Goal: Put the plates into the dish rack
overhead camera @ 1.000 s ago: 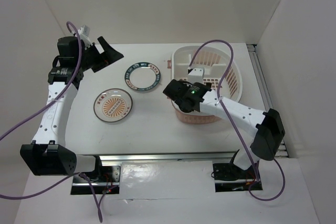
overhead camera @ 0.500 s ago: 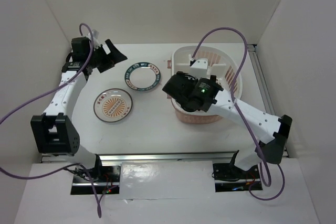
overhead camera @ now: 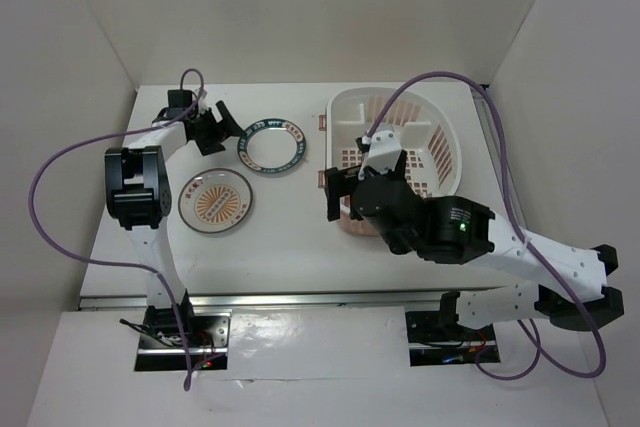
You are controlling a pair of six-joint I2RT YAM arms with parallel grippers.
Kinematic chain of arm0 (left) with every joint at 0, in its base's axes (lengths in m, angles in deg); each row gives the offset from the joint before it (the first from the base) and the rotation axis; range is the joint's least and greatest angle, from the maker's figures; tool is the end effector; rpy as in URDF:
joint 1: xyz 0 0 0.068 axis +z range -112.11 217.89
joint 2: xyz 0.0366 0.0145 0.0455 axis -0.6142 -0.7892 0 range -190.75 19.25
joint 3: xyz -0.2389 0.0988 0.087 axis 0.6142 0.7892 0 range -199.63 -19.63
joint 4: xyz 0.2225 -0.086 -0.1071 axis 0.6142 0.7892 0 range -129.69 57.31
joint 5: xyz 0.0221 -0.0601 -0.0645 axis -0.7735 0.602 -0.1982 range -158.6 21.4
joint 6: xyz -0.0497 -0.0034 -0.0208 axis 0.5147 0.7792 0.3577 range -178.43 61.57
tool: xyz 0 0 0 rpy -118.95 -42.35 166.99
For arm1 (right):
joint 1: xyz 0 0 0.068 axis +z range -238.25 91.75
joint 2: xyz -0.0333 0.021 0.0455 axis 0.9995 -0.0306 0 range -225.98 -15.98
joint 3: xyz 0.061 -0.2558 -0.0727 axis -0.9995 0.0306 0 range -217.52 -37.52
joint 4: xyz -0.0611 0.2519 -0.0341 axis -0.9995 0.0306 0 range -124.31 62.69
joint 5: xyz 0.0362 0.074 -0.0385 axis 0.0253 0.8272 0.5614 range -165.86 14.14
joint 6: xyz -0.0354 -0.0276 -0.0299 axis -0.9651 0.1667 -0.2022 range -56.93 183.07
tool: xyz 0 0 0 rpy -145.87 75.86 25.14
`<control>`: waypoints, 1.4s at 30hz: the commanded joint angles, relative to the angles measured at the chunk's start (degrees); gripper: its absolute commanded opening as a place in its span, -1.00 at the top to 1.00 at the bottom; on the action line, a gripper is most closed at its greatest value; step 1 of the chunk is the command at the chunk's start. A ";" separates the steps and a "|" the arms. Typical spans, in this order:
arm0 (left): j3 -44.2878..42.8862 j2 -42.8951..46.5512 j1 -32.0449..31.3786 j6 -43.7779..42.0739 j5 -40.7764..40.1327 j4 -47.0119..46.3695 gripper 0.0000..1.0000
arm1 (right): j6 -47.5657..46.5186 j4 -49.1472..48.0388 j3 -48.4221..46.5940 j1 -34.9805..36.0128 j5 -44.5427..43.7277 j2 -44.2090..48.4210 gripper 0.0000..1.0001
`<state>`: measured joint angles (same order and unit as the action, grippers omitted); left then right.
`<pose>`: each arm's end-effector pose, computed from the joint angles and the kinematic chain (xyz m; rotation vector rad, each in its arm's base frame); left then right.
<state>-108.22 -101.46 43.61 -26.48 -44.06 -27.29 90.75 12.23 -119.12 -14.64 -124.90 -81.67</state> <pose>0.4692 0.0322 0.1863 -0.5593 2.3076 -0.7256 0.0862 0.1979 0.4294 -0.2801 1.9009 0.2815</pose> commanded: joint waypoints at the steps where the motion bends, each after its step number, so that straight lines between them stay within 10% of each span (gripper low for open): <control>1: -3.42 -1.28 -0.44 -1.80 -0.19 -1.94 -1.00 | -3.77 -5.49 1.09 0.58 2.27 -0.05 -1.00; 23: -2.72 -9.46 -2.20 1.36 1.39 -3.18 -0.10 | -3.86 -12.18 4.61 1.10 7.64 3.55 -1.00; 27: -2.72 -9.98 -2.73 1.37 1.39 -3.18 0.31 | -3.34 -12.18 5.14 1.10 7.64 3.55 -1.00; 30: -3.34 -10.60 -2.73 1.37 0.69 -1.52 1.00 | -3.34 -12.18 5.67 1.10 7.64 4.07 -1.00; 42: -1.40 8.88 -2.73 0.06 -4.67 1.57 1.00 | -9.75 -21.48 7.95 -1.61 9.21 4.78 -1.00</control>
<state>-109.40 -101.87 40.63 -23.55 -44.56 -27.90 84.59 -0.58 -111.58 -14.77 -117.09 -78.63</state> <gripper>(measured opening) 0.080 0.999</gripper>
